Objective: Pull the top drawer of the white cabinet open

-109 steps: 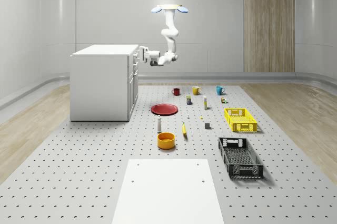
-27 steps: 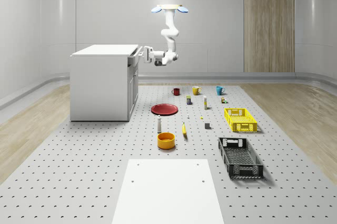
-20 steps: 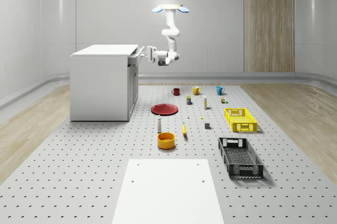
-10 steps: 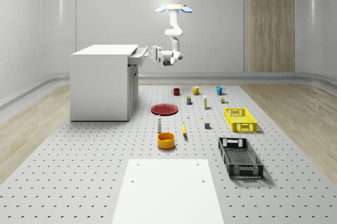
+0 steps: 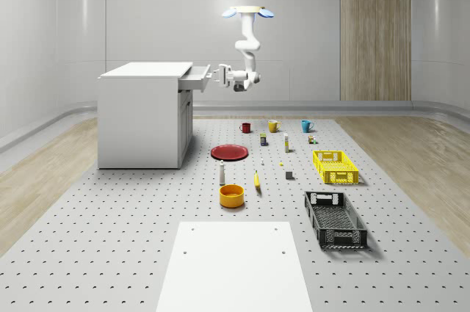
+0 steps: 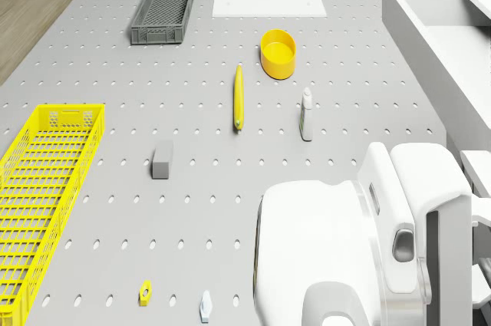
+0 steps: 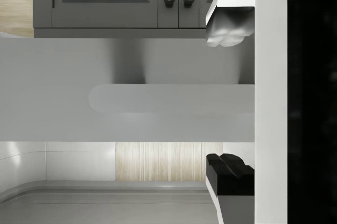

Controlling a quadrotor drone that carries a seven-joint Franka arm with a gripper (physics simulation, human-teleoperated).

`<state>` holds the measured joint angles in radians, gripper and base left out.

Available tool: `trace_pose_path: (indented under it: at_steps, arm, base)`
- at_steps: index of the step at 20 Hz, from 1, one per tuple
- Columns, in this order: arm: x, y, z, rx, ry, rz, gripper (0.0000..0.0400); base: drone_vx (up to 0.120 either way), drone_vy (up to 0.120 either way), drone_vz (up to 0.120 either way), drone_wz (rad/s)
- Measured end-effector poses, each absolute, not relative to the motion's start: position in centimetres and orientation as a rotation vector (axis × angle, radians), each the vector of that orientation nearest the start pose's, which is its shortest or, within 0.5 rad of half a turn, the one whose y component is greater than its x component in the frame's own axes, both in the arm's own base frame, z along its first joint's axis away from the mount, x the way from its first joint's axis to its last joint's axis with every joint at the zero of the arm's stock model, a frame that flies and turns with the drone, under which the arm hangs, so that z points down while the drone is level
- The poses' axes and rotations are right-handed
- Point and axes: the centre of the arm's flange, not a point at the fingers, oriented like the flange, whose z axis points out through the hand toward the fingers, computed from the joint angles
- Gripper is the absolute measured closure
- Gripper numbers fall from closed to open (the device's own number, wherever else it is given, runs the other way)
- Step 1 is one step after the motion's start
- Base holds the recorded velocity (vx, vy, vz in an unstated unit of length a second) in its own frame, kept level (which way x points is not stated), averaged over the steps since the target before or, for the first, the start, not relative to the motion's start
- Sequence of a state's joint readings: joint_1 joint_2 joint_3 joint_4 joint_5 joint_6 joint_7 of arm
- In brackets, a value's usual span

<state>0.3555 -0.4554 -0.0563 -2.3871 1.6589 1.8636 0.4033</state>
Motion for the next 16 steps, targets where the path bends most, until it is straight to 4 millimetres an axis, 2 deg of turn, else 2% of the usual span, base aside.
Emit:
trace_pose_path:
  at_steps: [14,16]
  arm:
    - [39.24,19.79,56.19,-1.482,0.61,0.611,0.0095]
    - [39.15,19.7,56.89,-1.479,0.641,0.639,0.0097]
  base:
    - [0.0,0.0,0.0,0.0]
    - [0.0,0.0,0.0,0.0]
